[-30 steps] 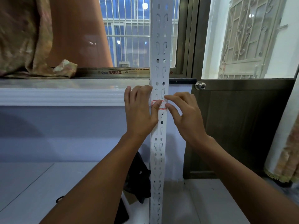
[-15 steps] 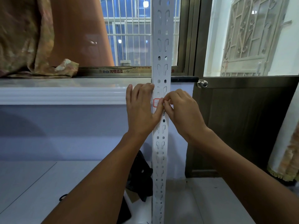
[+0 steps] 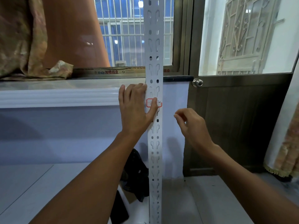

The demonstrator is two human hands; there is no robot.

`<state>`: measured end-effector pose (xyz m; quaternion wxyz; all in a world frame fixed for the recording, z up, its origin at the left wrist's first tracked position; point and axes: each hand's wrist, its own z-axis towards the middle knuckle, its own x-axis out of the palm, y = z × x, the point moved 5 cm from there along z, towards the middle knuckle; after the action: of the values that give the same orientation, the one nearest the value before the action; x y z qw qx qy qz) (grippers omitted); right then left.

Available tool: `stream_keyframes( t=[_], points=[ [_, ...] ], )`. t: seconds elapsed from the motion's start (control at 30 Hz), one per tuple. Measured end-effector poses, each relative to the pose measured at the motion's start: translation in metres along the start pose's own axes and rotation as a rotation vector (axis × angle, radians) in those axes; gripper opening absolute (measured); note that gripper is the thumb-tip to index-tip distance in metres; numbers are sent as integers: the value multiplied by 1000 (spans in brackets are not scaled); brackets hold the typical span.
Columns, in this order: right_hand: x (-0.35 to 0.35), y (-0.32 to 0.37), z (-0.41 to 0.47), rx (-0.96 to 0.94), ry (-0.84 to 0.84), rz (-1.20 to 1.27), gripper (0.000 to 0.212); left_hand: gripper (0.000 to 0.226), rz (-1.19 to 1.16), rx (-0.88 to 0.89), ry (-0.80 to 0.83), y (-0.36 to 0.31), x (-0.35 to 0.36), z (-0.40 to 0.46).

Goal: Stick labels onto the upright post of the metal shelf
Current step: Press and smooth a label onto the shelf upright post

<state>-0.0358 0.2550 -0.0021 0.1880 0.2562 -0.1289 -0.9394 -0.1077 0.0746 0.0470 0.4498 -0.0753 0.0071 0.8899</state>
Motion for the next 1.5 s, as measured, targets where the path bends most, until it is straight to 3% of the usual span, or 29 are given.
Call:
stream_keyframes(
  t=[0.4, 0.57, 0.87, 1.23, 1.4, 1.5],
  points=[
    [-10, 60, 32, -56, -55, 266, 15, 42, 9, 24, 18, 1, -2, -1],
    [0, 68, 31, -243, -86, 42, 23, 37, -65, -2, 35, 0, -7, 0],
    [3, 73, 34, -292, -171, -15, 15, 37, -90, -9, 62, 0, -10, 1],
    [8, 81, 43, -313, -62, -223, 13, 37, -68, -7, 43, 2, -7, 0],
    [13, 82, 44, -347, -112, -370, 22, 34, -58, 8, 44, 4, -6, -1],
    [18, 83, 46, -319, -98, -326, 34, 34, -40, 30, 50, 6, -6, -2]
  ],
)
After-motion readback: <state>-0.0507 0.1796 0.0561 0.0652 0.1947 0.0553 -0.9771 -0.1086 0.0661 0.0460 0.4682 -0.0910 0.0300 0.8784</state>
